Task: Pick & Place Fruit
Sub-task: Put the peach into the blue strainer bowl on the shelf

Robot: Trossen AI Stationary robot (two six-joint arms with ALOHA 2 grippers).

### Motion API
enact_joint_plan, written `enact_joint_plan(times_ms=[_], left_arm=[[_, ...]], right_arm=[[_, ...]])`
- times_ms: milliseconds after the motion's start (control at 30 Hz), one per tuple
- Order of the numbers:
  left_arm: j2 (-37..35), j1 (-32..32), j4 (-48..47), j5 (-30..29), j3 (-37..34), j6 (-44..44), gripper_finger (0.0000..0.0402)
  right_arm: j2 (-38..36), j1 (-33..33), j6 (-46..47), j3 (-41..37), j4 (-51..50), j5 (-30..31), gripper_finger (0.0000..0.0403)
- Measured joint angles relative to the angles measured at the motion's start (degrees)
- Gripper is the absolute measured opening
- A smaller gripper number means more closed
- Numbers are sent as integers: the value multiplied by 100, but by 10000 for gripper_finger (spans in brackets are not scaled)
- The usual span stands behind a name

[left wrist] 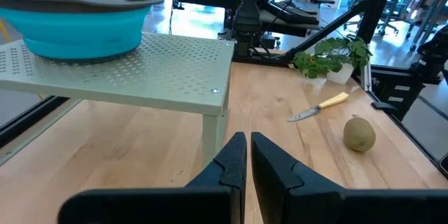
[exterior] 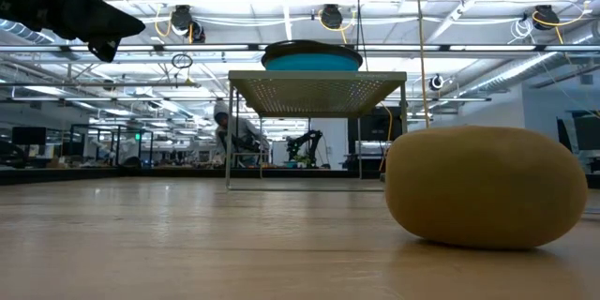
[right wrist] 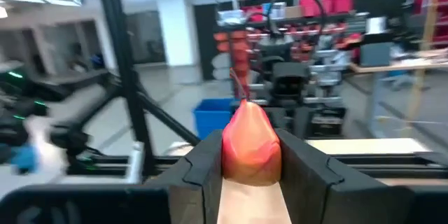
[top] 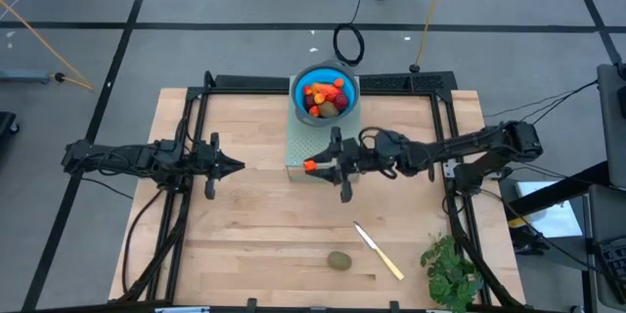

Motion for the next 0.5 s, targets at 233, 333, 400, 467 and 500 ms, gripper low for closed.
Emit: enact_joint_plan(times_ms=[233, 333, 400, 467, 500], left_arm=[[-1, 0, -2, -12, 0, 36, 21], [2, 0, -4, -12, 1, 40, 21], [2, 0, -4, -14, 1, 46, 21], [2, 0, -7, -15, 1, 46, 21], [2, 0, -5, -14, 0, 46, 21]], right_arm=[[0, -259, 629, 0, 515, -1501, 110], [0, -342, 835, 0, 735, -2132, 110], [0, -387, 968, 0, 938, -2543, 108], [0, -421, 1113, 0, 1181, -2928, 107], [0, -425, 1195, 0, 1326, -3080, 107]])
